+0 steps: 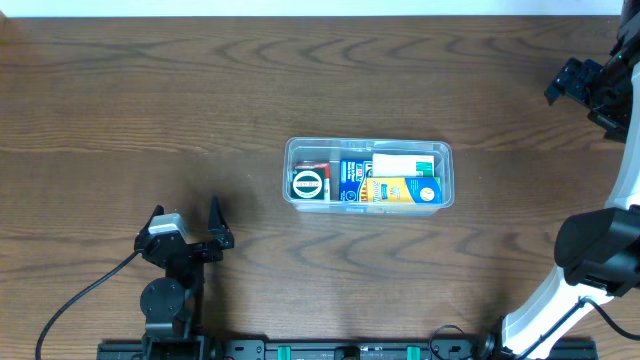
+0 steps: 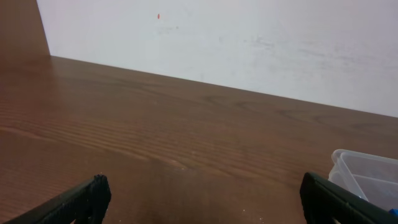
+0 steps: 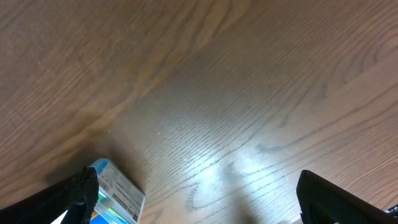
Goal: Pack container
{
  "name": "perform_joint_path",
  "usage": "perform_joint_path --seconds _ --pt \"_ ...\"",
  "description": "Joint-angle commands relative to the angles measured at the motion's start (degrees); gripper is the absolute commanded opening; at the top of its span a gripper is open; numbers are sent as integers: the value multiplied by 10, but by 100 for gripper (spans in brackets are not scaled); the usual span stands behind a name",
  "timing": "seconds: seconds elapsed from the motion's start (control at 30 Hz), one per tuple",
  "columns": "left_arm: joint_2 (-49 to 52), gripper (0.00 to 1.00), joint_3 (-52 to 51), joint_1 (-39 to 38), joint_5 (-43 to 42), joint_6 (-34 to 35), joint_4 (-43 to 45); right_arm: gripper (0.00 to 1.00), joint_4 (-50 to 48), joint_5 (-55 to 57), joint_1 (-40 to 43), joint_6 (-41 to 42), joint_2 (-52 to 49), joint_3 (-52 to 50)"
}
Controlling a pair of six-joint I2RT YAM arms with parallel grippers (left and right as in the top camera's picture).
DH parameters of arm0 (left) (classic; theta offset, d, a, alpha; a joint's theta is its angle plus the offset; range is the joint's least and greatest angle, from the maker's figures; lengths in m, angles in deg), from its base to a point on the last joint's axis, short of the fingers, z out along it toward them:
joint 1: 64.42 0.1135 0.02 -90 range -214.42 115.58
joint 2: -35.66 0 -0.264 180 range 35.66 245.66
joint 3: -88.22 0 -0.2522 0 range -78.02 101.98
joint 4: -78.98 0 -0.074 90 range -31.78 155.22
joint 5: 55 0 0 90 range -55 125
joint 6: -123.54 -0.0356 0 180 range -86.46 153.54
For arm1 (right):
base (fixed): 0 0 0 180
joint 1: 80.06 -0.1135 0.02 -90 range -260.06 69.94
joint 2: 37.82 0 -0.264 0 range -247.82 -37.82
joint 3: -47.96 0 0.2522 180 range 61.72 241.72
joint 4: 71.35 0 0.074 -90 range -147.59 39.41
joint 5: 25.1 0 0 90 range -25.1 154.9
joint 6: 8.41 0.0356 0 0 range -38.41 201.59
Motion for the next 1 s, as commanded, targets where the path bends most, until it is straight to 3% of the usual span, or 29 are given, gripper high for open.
perform_joint_path --seconds 0.0,0.57,0.97 --pt "-3 98 -10 3 3 -10 -25 99 0 8 4 -6 -2 7" --pt "-3 98 -10 3 3 -9 -25 99 0 8 -17 -6 40 7" --pt "-3 98 -10 3 3 -9 -24 99 -11 39 -192 -27 243 -5"
